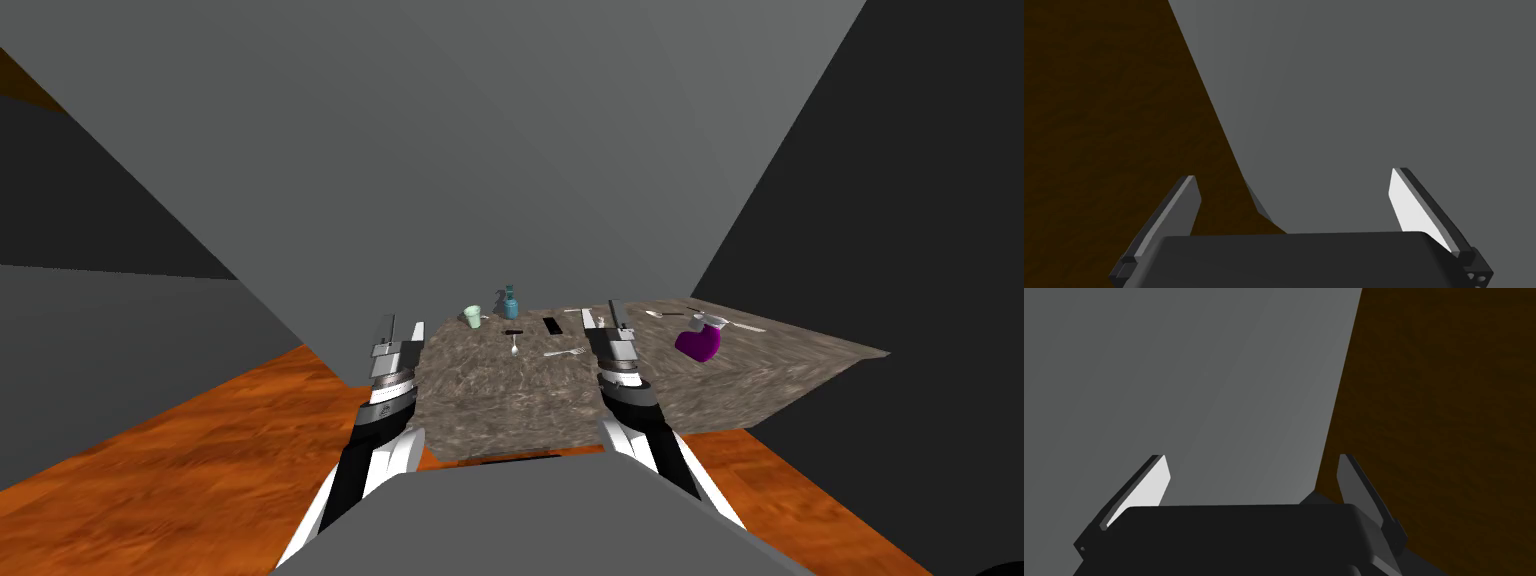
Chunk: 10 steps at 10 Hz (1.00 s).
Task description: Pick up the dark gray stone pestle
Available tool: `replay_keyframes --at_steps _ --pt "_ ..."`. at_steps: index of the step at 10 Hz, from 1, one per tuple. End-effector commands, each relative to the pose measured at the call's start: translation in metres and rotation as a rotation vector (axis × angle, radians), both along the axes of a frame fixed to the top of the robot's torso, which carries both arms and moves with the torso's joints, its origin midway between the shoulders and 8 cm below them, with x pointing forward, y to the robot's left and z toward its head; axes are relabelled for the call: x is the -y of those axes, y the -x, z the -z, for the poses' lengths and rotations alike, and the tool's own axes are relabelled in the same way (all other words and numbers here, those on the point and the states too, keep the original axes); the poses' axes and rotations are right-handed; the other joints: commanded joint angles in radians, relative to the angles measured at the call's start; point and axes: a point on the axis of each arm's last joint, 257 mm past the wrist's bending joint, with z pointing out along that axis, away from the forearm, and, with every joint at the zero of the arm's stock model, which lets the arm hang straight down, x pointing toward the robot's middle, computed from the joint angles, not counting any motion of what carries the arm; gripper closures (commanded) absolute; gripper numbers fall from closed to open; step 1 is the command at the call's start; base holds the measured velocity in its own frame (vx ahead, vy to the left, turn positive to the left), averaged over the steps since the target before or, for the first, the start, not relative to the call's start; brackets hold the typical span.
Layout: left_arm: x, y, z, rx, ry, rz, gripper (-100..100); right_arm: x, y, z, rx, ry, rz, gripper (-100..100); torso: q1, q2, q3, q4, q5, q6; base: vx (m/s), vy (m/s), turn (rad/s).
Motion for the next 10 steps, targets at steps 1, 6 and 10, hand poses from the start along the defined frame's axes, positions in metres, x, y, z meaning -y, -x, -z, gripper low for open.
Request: replay_keyframes --at_steps 1,6,10 --pt "0.0 0.0 0.0 0.0 0.0 0.0 0 -0.006 -0.003 0.003 -0.007 0.035 -0.017 -100 0.0 0.0 0.0 0.0 0.0 0.0 -0.015 0.001 0.039" --pt "0.0 0.0 0.0 0.0 0.0 0.0 0 -0.028 -0.017 0.022 -0.041 0.187 -0.082 -100 -0.001 0.003 0.002 0.001 0.0 0.0 -0.046 -0.008 0.069" --pt "0.0 0.0 0.0 0.0 0.0 0.0 0 -0.046 -0.033 0.049 -0.077 0.346 -0.13 -100 -0.001 0.003 0.002 0.001 0.0 0.0 -0.05 0.0 0.094"
